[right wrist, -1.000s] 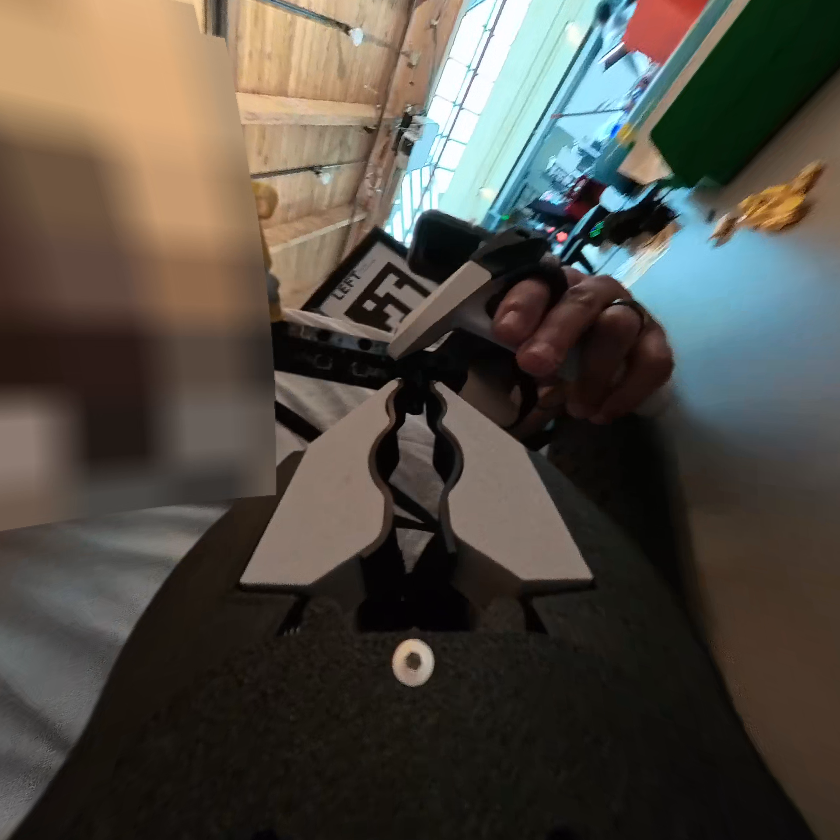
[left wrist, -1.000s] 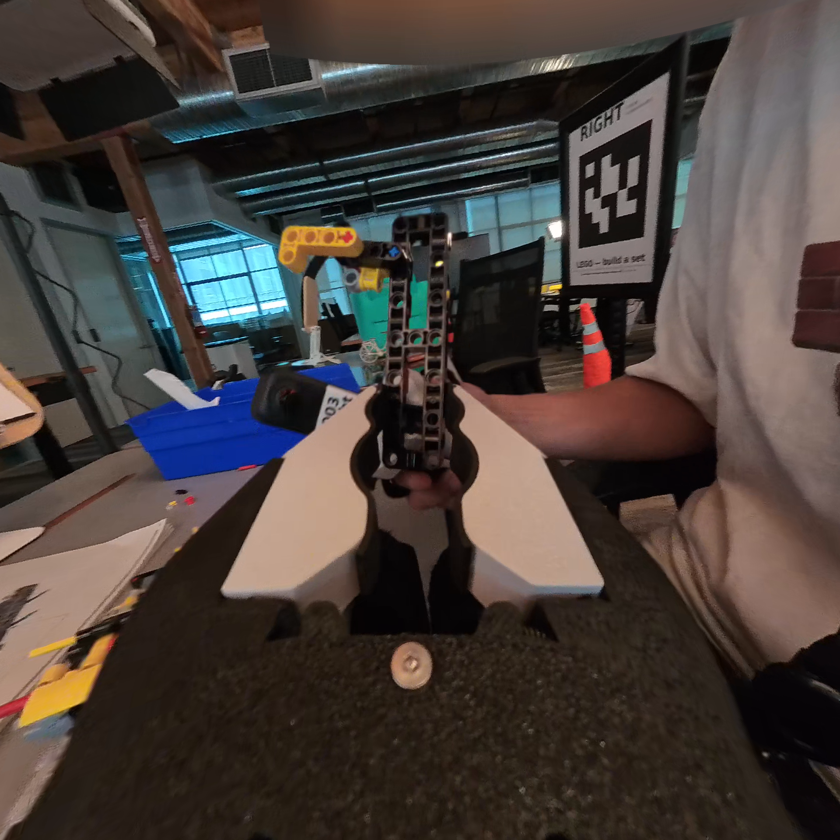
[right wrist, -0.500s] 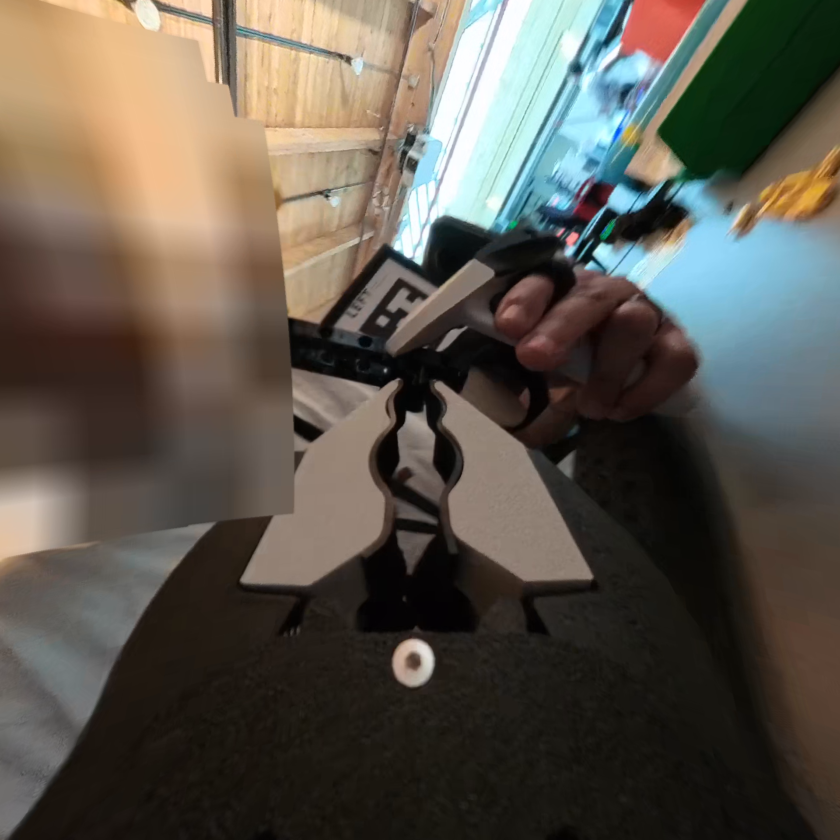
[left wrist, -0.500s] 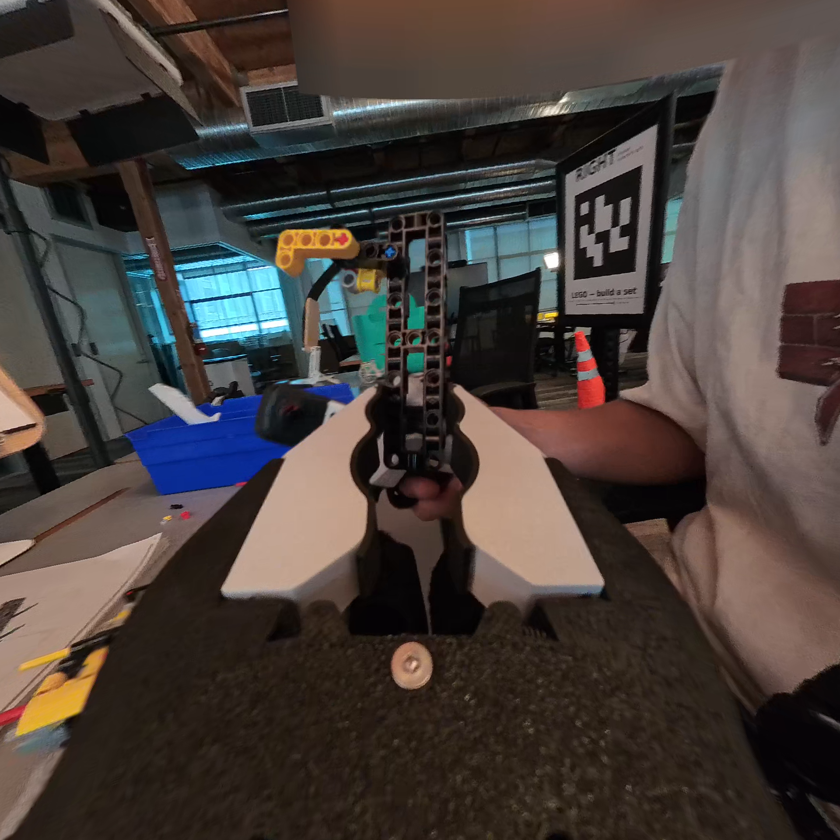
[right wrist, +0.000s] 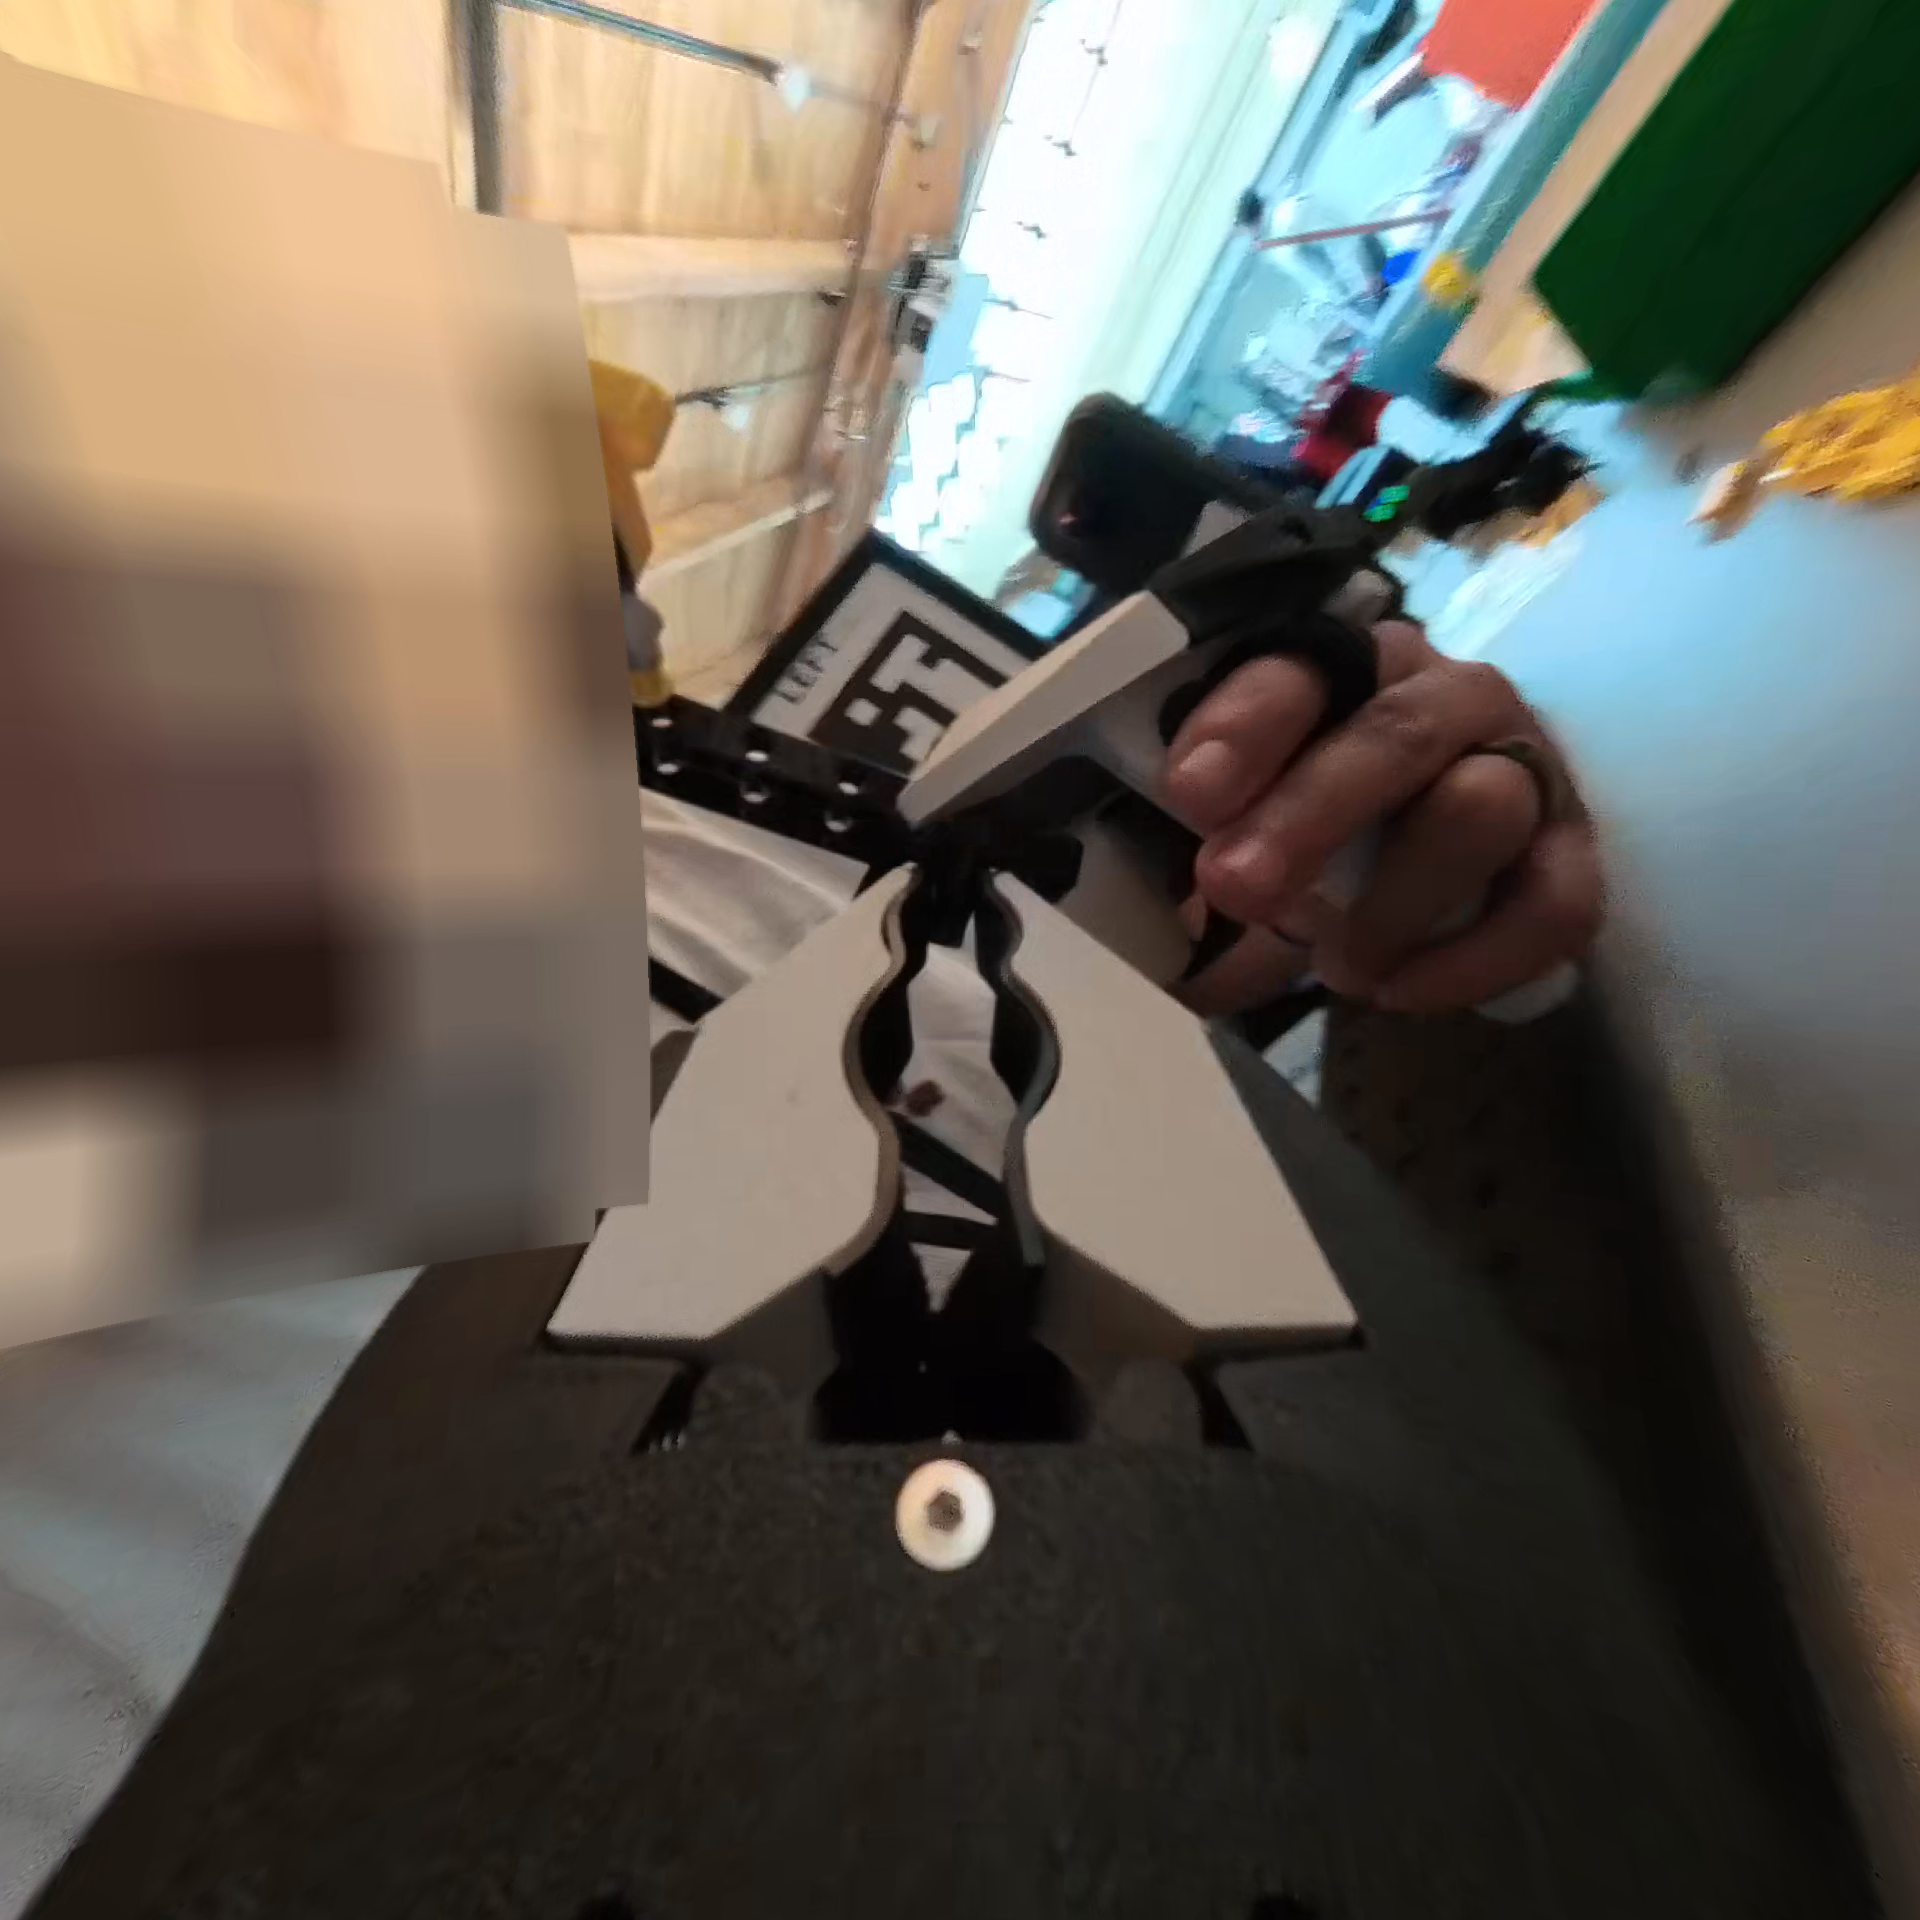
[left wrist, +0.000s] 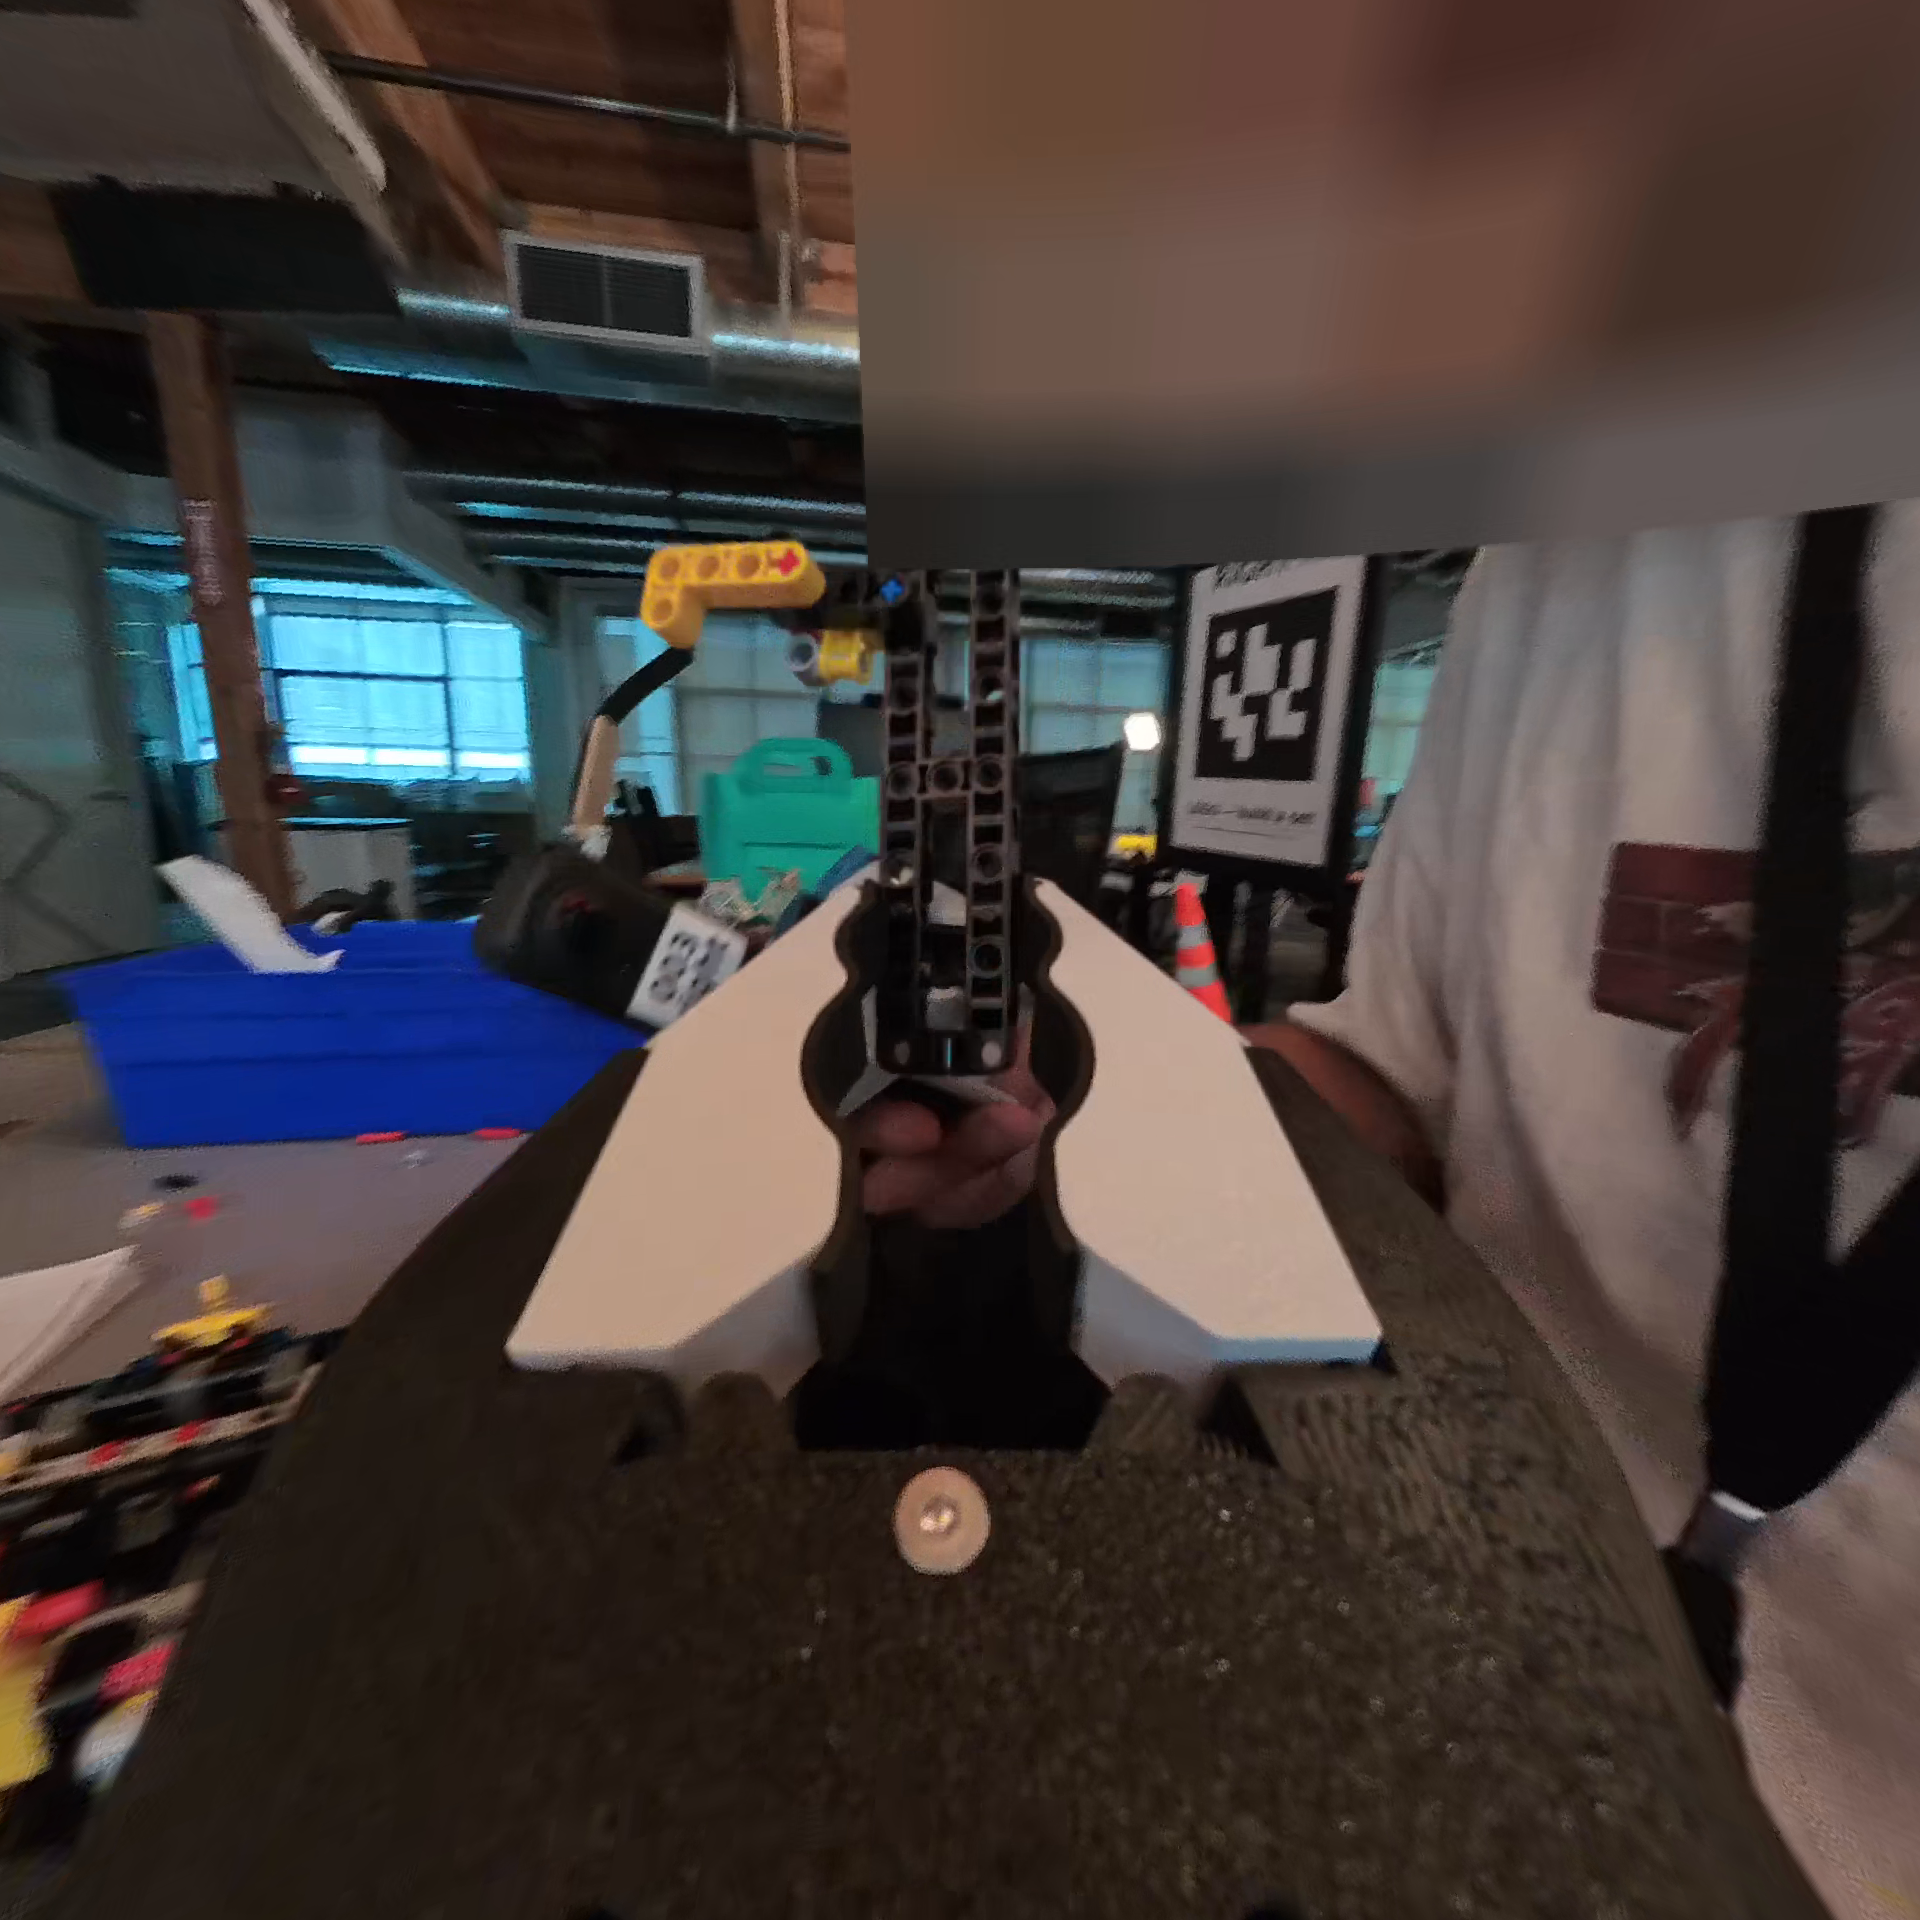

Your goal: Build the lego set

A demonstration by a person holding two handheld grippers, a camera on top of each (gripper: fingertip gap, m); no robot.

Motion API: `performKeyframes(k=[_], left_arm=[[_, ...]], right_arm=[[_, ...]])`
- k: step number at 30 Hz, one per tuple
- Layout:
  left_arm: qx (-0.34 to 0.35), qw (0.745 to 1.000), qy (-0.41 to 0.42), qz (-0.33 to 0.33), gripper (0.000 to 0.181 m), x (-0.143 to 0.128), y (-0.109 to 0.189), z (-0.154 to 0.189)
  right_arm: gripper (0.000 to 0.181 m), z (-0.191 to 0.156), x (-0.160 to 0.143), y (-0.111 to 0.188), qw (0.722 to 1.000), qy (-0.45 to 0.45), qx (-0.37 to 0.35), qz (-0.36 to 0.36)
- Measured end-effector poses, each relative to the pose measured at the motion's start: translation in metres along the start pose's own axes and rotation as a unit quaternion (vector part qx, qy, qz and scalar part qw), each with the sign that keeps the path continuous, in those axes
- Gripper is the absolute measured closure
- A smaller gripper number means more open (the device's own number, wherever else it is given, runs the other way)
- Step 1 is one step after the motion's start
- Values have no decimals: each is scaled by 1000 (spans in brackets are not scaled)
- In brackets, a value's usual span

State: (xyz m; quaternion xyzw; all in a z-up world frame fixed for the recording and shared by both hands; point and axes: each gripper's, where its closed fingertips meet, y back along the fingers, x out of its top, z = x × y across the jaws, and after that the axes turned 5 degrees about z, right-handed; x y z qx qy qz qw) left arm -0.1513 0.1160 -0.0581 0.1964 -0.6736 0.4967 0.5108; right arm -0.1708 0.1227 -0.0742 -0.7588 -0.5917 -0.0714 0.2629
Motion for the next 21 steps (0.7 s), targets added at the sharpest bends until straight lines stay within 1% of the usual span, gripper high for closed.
performKeyframes(k=[1,4,8,11,15,17,19,20,21], left_arm=[[8,1000,-17,-19,155,-5,1,-2],[31,995,-61,-68,155,-21,3,-8],[19,987,-116,-112,155,-32,5,-6],[3,970,-178,-168,155,-45,11,-6],[-1,932,-274,-238,155,-64,22,-13],[-1,906,-321,-275,155,-75,26,-20],[10,870,-384,-308,154,-83,30,-33],[21,856,-414,-310,155,-83,30,-40],[34,849,-430,-304,155,-80,29,-47]], right_arm=[[174,4,0,3,1000,17,-24,-8],[175,15,-1,14,990,72,-114,-33],[175,21,-7,20,977,80,-178,-80],[175,32,-12,25,956,92,-240,-140],[175,51,-16,36,897,106,-354,-244],[176,62,-15,45,865,99,-402,-284],[175,74,-9,54,835,93,-448,-304],[175,76,-3,56,826,95,-463,-307],[175,76,5,57,819,99,-474,-308]])
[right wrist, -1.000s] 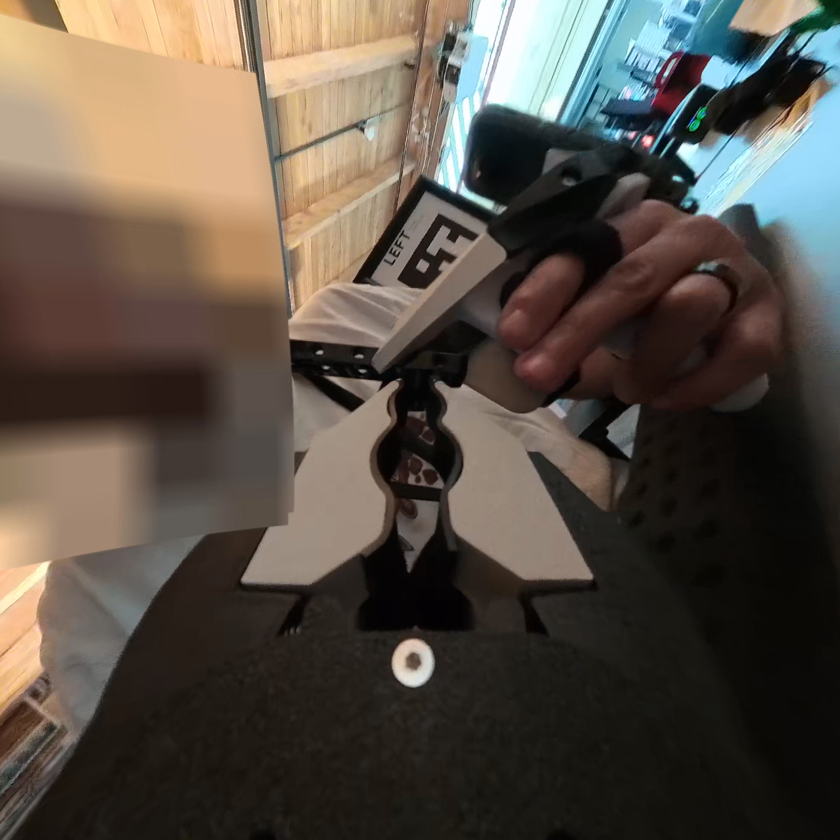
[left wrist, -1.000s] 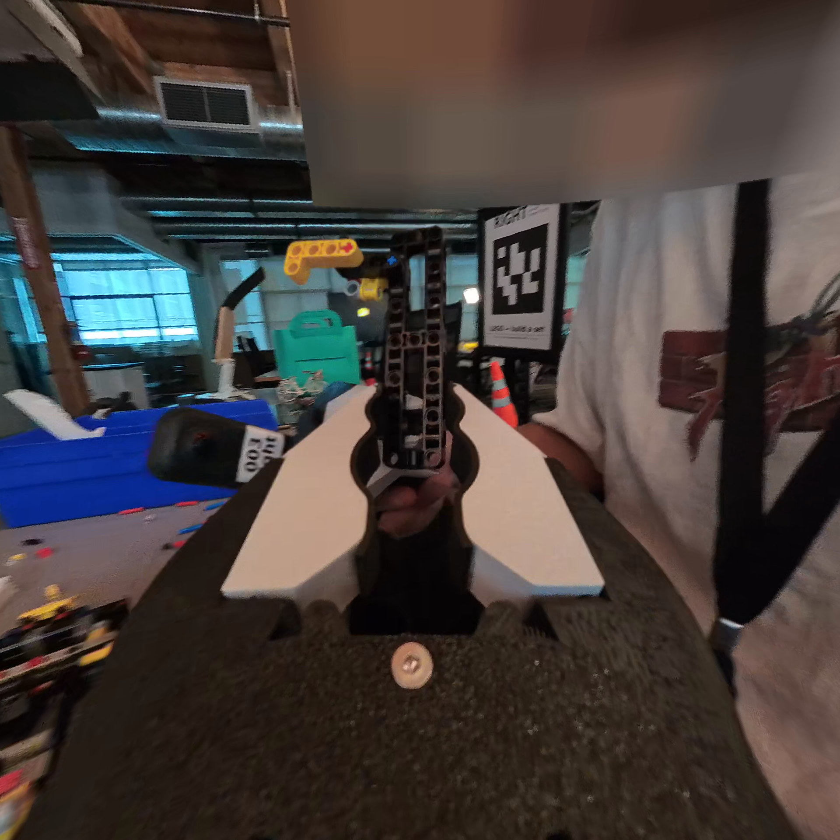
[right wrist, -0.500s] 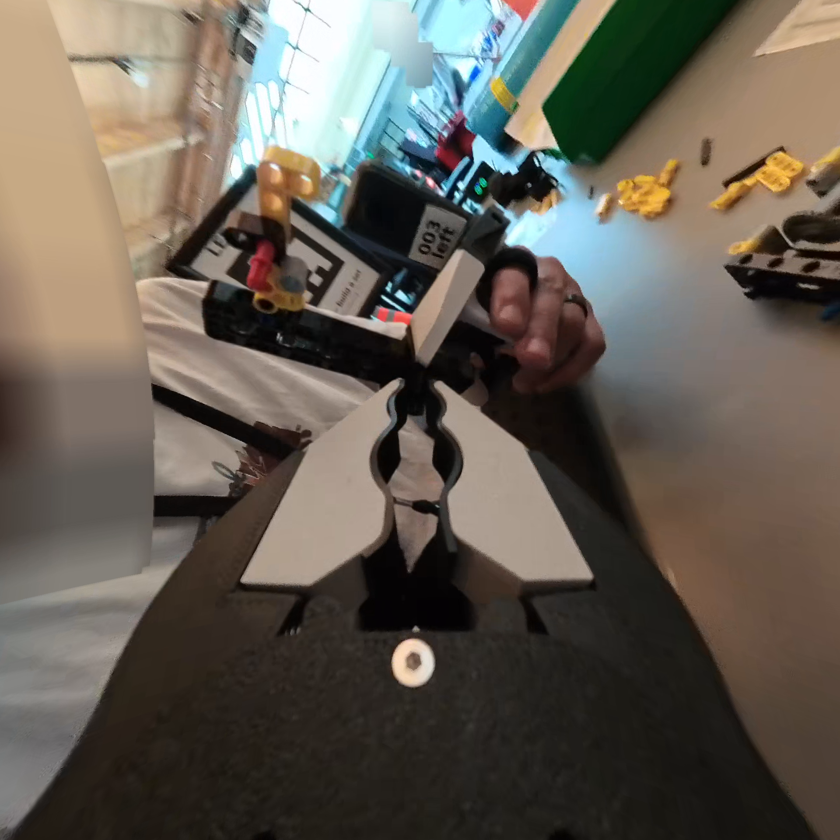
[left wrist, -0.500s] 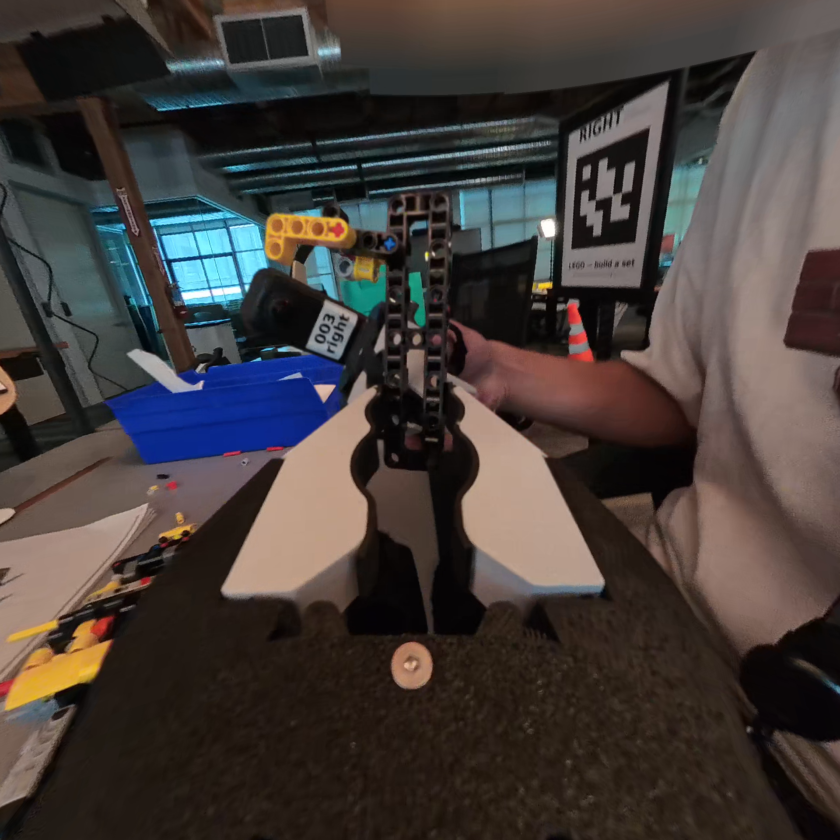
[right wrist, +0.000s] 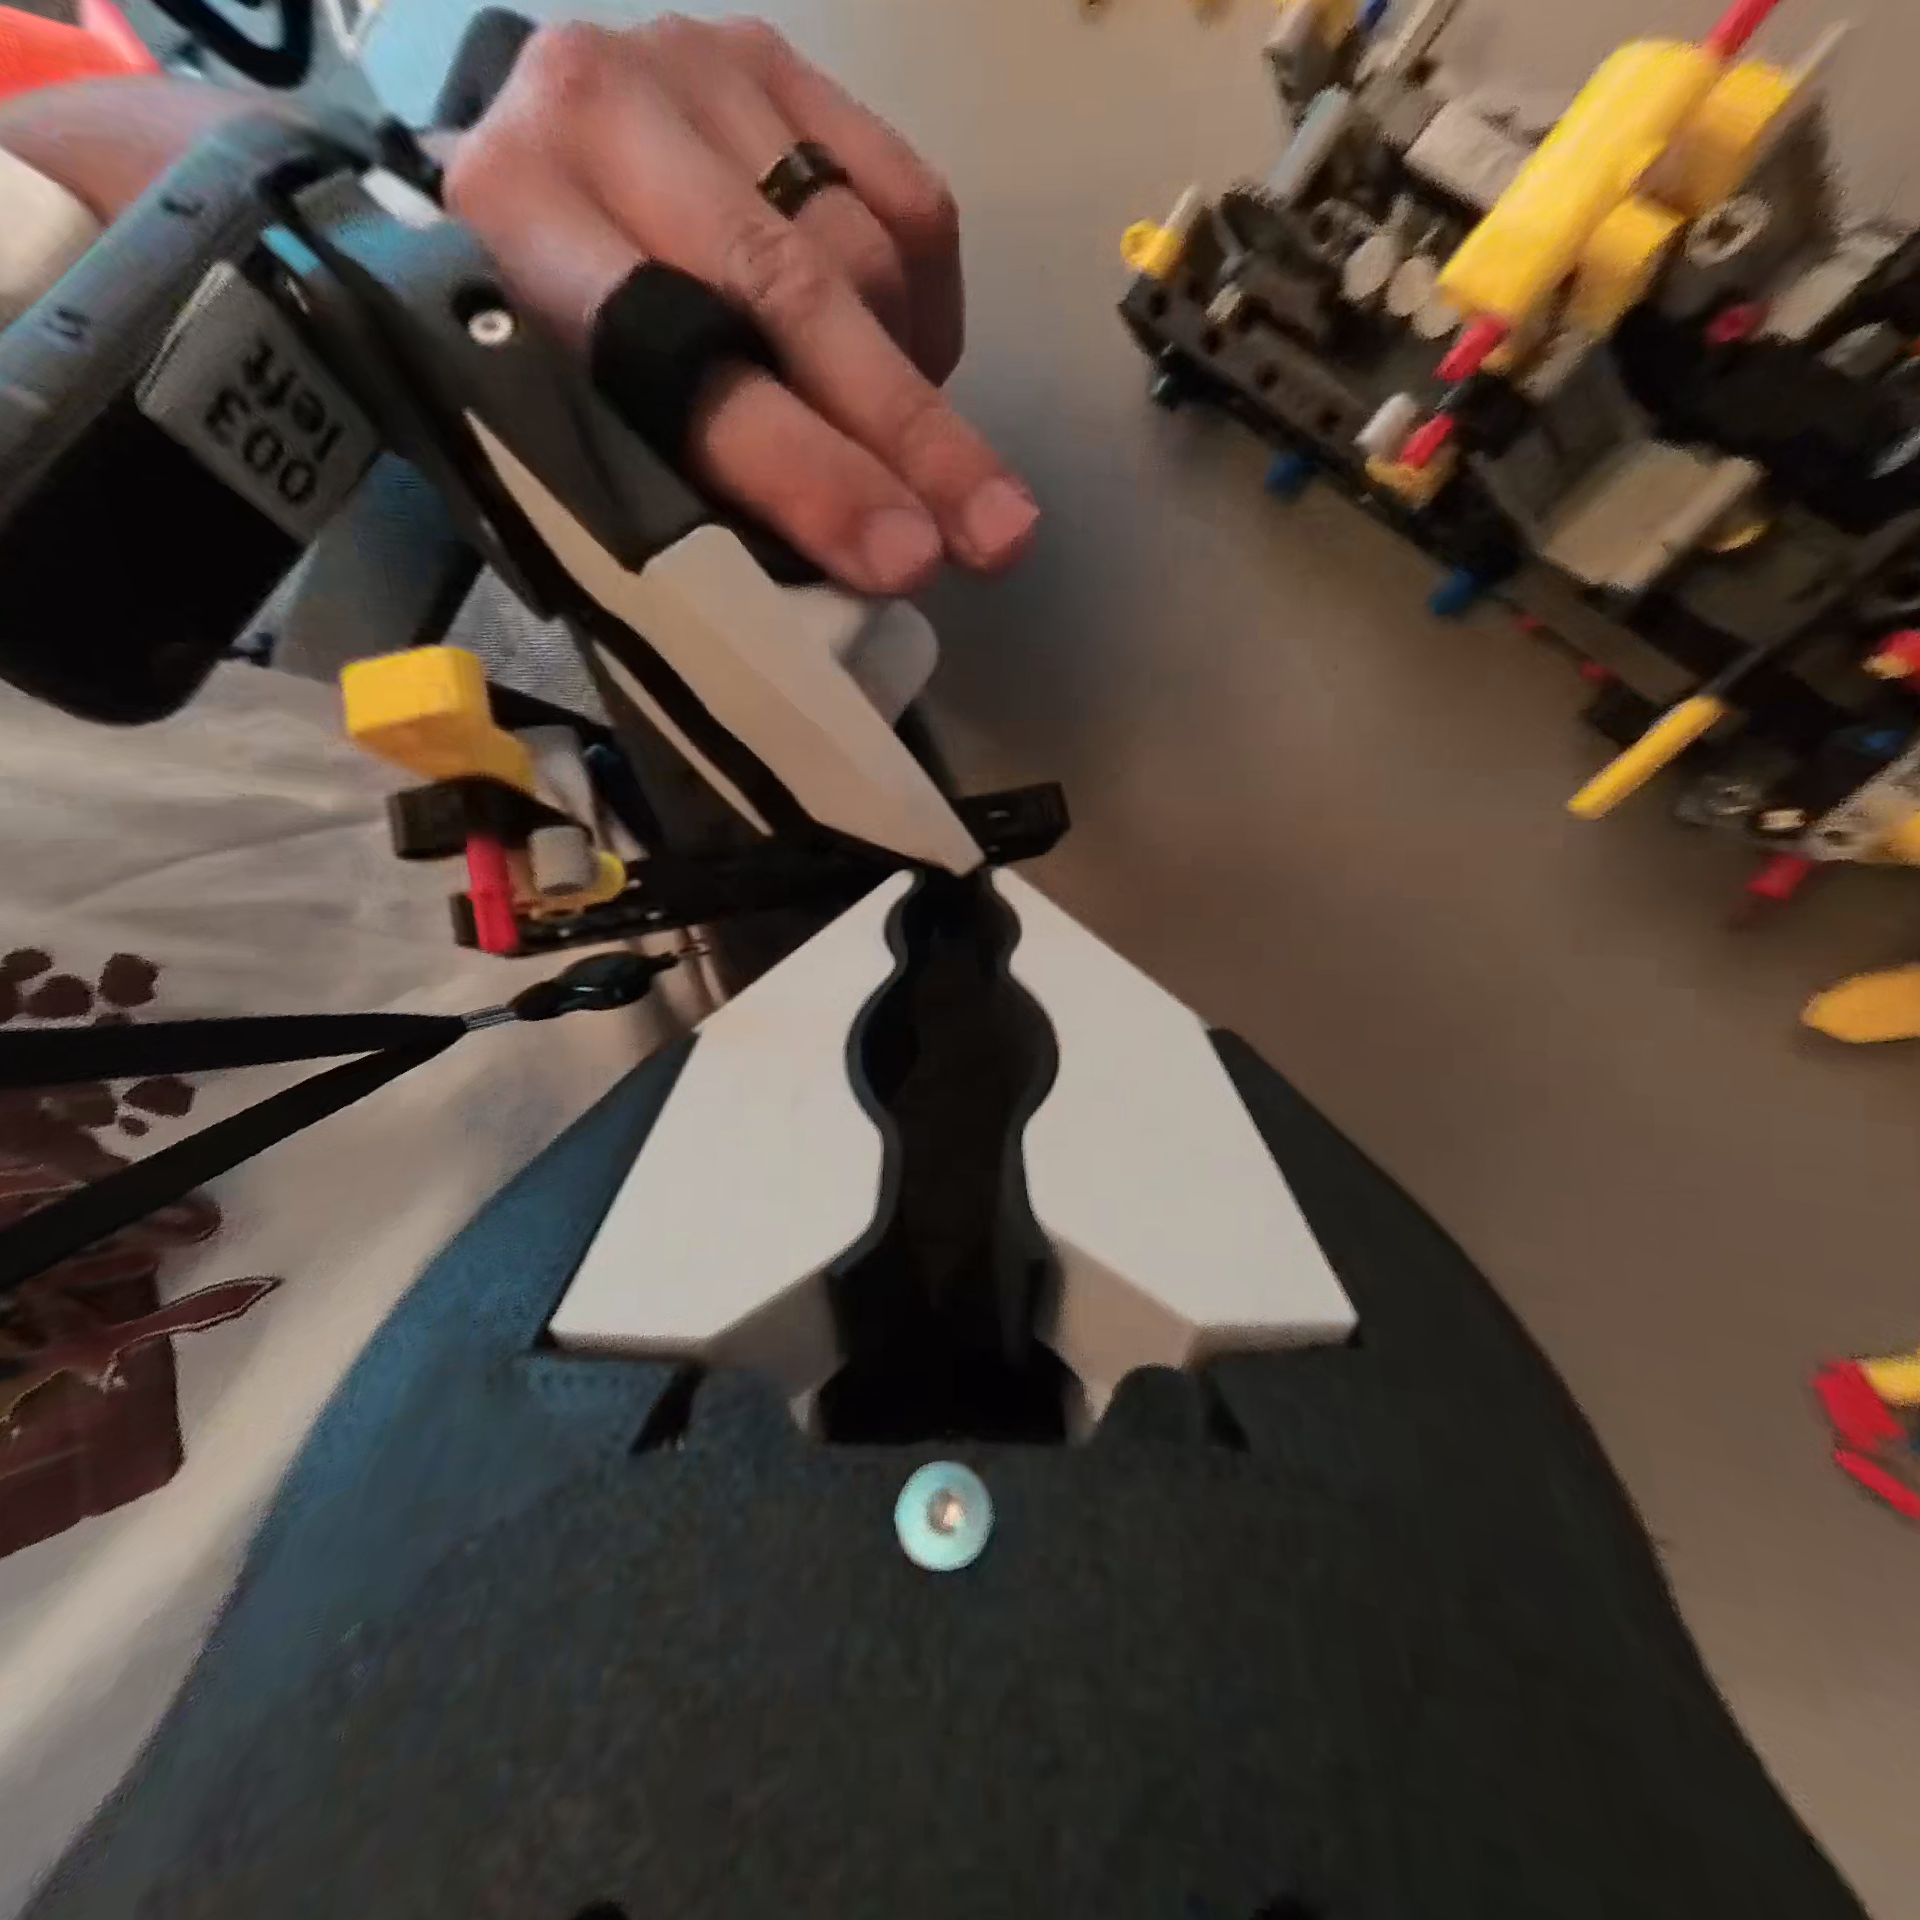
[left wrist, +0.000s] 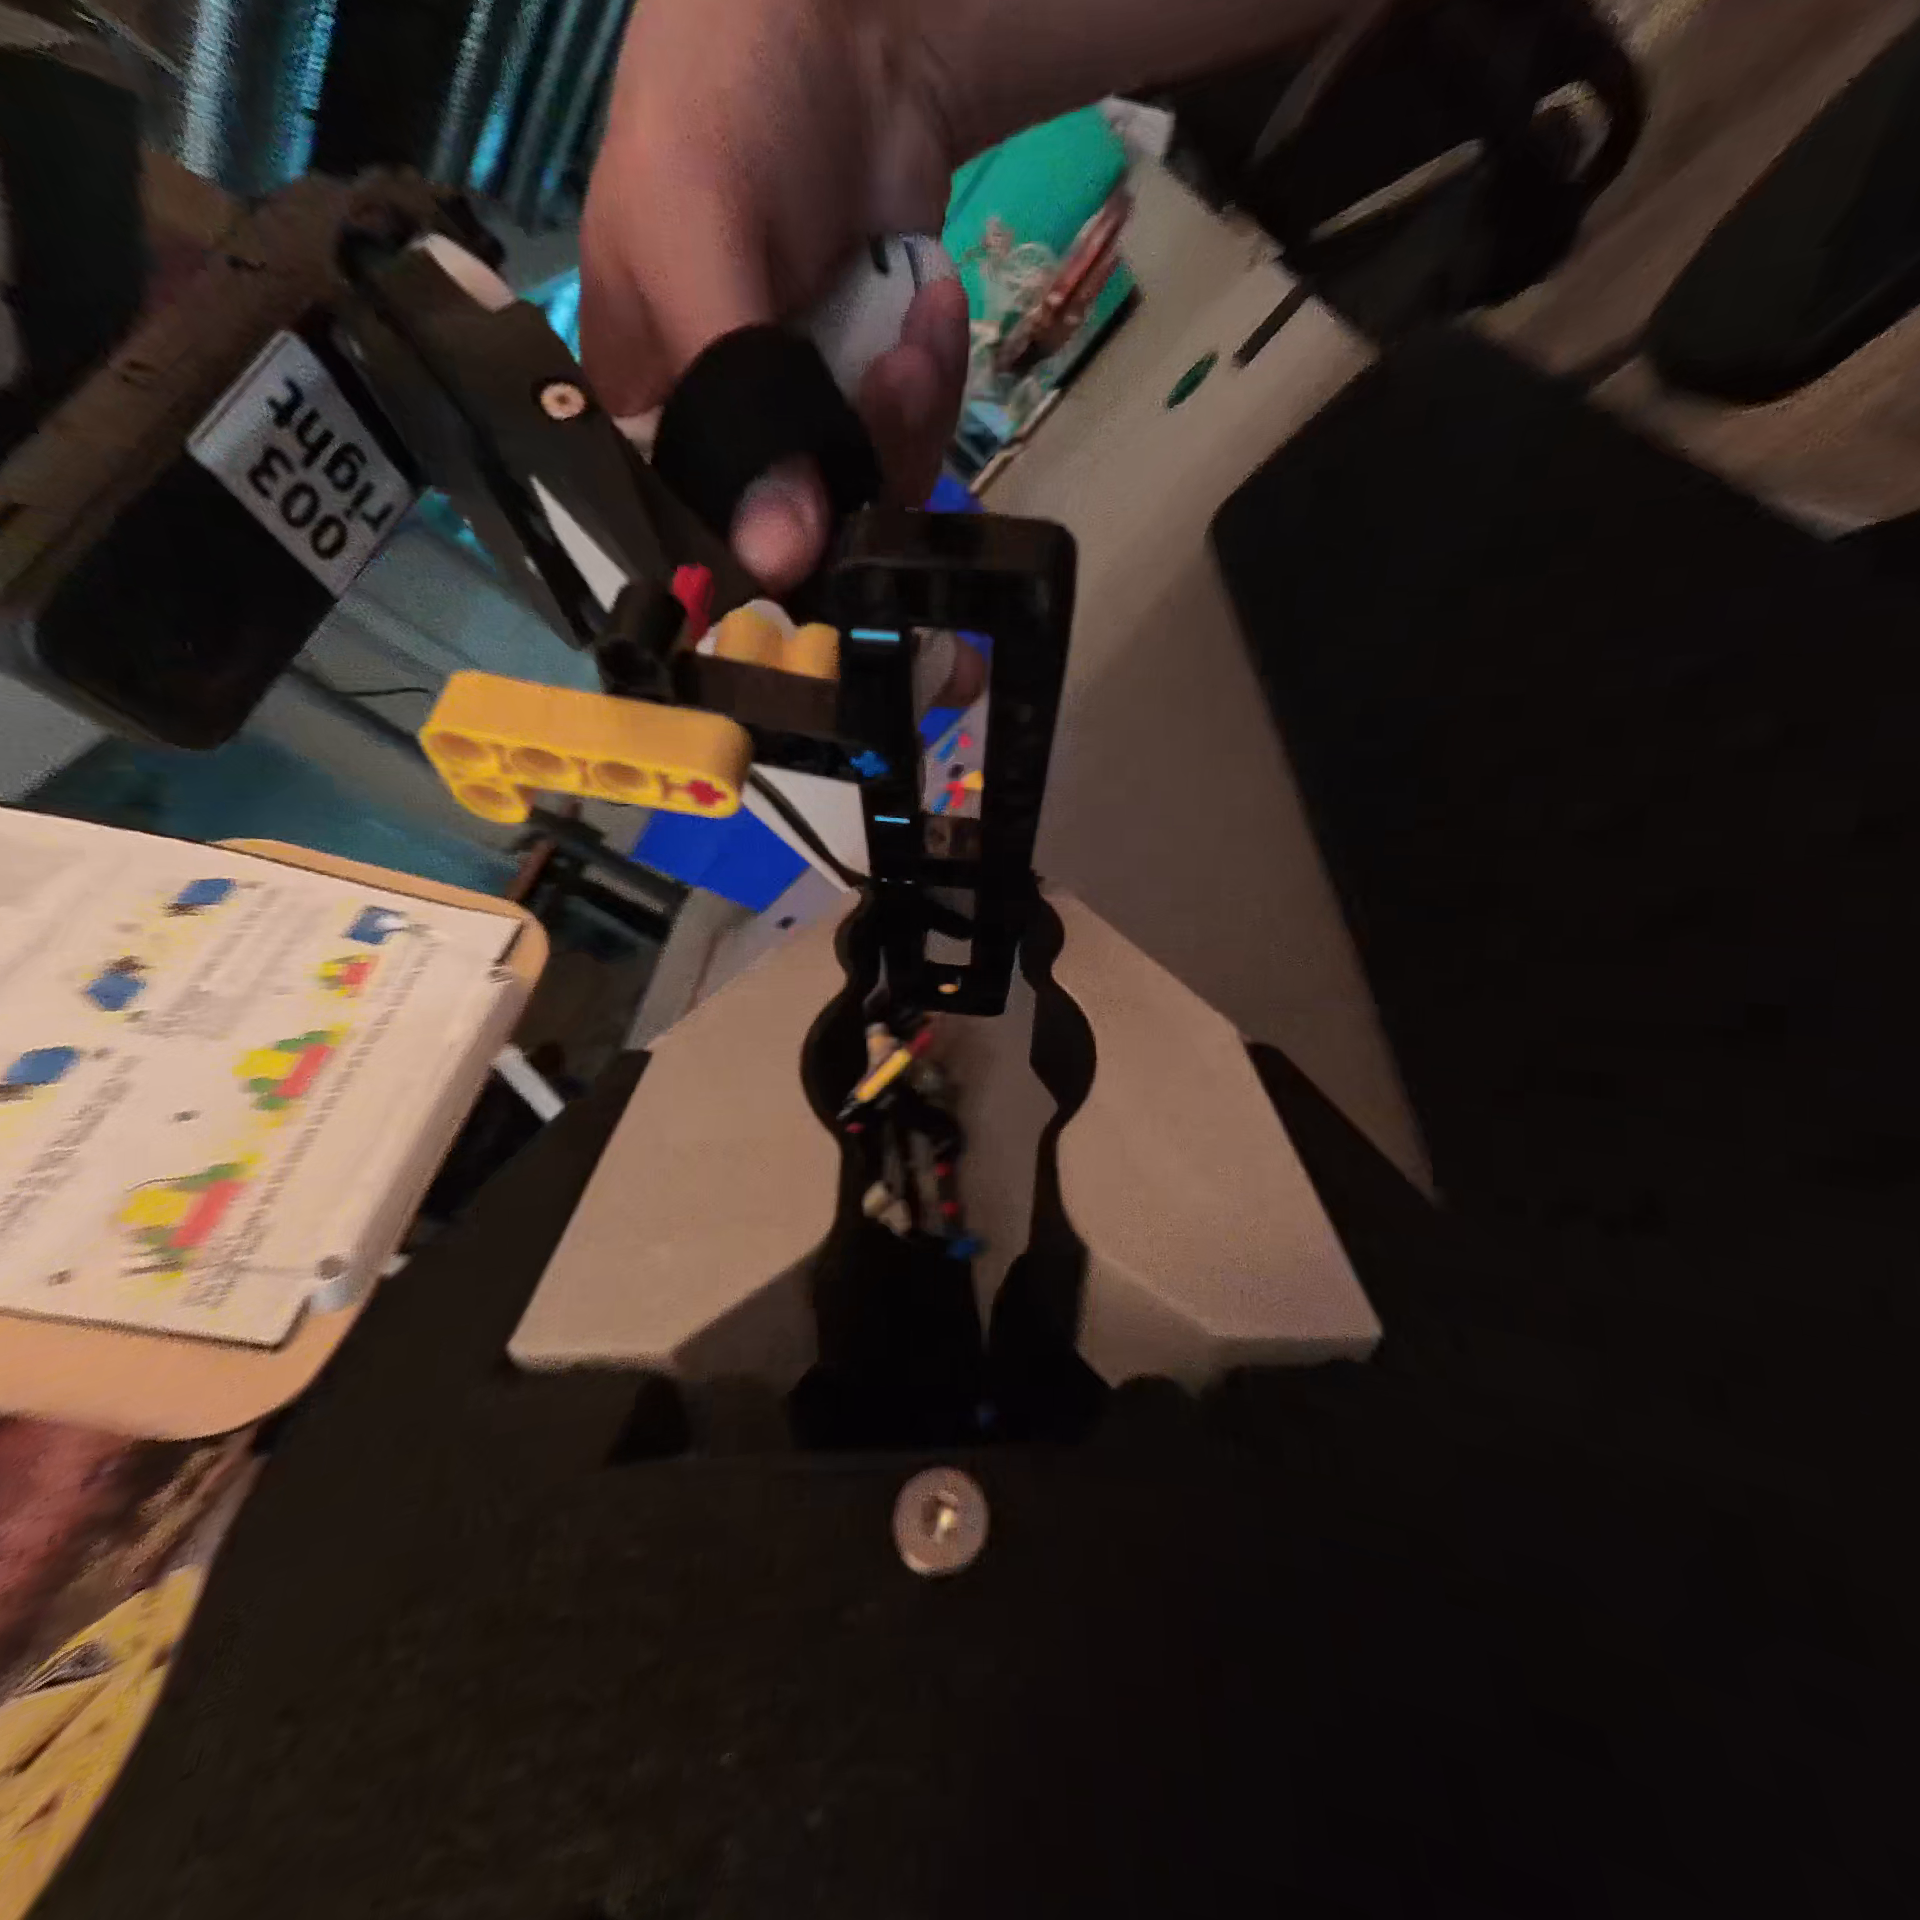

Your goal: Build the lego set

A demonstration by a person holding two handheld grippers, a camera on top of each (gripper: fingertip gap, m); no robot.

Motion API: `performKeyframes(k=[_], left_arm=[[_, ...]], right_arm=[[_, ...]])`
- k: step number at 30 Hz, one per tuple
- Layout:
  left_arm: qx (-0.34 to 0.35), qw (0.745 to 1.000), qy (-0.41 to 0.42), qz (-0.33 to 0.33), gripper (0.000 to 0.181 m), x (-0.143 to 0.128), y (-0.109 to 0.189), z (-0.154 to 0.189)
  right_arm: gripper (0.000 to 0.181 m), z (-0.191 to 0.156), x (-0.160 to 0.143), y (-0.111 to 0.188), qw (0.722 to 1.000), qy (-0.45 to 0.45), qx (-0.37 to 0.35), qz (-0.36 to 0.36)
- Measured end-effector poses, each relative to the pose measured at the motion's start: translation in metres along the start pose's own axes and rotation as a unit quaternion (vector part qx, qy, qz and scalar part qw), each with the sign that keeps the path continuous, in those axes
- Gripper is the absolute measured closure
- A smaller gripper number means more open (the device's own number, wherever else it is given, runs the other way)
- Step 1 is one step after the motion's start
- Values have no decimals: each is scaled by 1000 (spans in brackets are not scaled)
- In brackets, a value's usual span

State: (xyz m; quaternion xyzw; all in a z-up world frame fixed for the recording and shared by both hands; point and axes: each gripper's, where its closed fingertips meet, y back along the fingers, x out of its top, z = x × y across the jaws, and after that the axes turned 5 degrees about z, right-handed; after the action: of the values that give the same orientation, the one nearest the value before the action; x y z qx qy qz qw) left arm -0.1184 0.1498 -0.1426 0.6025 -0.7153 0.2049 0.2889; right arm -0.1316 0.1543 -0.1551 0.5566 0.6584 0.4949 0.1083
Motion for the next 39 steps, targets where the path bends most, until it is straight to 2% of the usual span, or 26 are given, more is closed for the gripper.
performKeyframes(k=[3,7,9,14,21,26,39], left_arm=[[81,997,-3,18,155,-4,-2,-30],[181,977,80,76,155,4,5,-77],[210,965,118,101,155,11,11,-94],[257,944,166,123,155,12,28,-115],[302,923,196,135,156,15,51,-133],[293,925,195,141,155,18,55,-131],[282,930,189,140,156,17,49,-125]], right_arm=[[175,10,25,16,998,14,-50,32],[175,5,65,45,986,32,-76,145],[175,-2,81,56,977,42,-75,193],[174,-11,106,62,960,82,-101,249],[170,-24,129,63,934,72,-57,345],[175,-34,134,67,917,64,-20,394],[175,-30,127,63,919,62,-27,389]])
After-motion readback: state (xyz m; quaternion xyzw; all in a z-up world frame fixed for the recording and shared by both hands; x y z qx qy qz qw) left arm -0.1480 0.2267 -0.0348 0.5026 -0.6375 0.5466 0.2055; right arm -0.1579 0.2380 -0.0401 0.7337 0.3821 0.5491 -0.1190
